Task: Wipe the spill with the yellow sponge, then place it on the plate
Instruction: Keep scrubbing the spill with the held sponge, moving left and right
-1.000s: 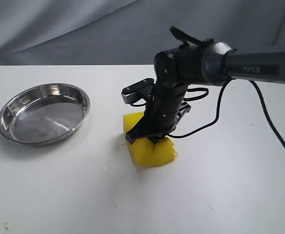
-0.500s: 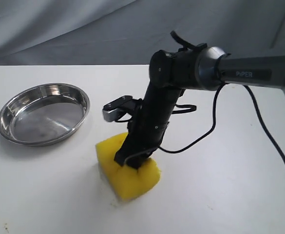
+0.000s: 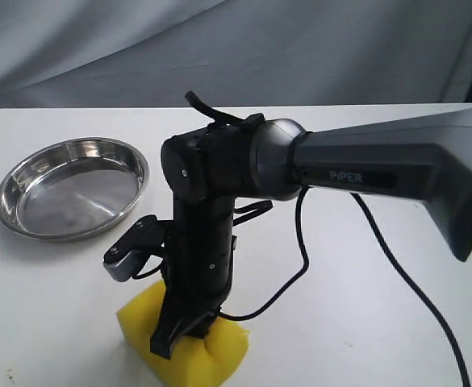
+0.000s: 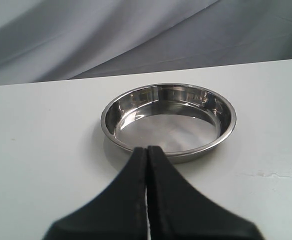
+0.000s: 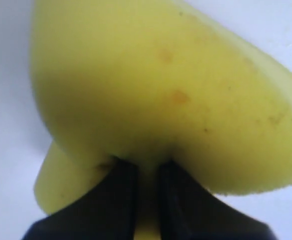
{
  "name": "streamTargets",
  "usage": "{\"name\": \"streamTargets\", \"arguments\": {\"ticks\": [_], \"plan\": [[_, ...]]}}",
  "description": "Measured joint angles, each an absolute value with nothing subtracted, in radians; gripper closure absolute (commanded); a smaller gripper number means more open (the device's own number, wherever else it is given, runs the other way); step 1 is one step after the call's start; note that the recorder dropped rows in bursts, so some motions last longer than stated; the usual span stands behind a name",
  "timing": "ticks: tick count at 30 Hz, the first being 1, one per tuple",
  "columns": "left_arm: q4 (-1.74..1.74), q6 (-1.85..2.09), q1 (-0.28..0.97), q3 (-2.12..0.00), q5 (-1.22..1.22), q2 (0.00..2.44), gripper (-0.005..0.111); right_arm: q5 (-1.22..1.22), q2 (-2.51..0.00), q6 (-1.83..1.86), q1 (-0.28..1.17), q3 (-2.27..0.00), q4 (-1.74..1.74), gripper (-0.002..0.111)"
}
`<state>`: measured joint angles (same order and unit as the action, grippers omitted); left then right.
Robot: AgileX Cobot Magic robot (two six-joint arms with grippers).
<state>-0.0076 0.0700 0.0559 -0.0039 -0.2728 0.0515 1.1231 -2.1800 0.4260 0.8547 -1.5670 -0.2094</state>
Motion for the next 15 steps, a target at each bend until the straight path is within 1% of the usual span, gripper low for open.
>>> {"name": "streamTargets", "arguments": {"ticks": [7, 11, 15], "plan": [[-0.008, 0.07, 0.056, -0.004, -0.273, 0.051, 0.107, 0.907, -2.193, 0.076, 0.839, -1.567, 0.108, 0.108], [-0.008, 0.07, 0.056, -0.004, -0.273, 0.051, 0.107, 0.779, -2.208, -0.079, 0.782, -1.573, 0.271, 0.108], [-0.008, 0.07, 0.056, -0.004, -0.273, 0.051, 0.107, 0.738, -2.215, -0.149, 0.711, -1.577, 0.309, 0.108]]}}
